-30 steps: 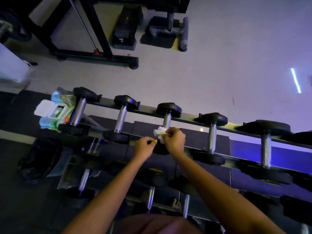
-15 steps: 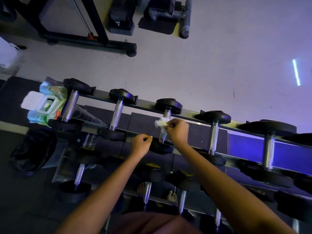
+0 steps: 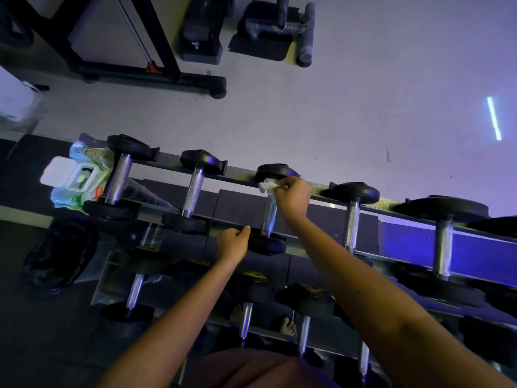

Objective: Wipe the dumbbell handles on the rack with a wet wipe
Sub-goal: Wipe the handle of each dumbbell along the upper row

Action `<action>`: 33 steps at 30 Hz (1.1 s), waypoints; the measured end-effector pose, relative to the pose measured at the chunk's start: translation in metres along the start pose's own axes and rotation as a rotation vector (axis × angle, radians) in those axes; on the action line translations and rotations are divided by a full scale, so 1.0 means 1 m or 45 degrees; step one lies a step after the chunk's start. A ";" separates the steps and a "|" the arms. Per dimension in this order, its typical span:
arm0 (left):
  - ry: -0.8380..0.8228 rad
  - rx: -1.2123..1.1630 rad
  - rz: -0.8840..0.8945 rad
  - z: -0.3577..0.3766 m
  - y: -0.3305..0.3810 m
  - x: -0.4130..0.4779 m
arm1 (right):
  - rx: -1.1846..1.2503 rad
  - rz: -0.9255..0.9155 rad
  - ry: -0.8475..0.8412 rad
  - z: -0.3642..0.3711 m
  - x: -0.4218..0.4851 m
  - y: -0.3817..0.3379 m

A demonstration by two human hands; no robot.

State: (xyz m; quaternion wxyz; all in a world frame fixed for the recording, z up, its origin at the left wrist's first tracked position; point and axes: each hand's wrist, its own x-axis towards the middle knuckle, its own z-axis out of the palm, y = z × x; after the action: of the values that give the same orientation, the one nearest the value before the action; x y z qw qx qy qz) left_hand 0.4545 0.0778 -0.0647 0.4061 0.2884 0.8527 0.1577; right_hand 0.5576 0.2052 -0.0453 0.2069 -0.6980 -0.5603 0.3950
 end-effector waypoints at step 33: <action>-0.498 -0.937 -0.642 0.010 0.001 -0.005 | -0.020 0.112 -0.111 0.003 -0.080 0.037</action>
State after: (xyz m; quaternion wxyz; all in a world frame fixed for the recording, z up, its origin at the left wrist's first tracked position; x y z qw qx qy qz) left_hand 0.4647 0.0761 -0.0673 0.6594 -0.0655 0.6912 0.2883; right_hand 0.5731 0.1180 -0.0490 0.1591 -0.7056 -0.5407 0.4294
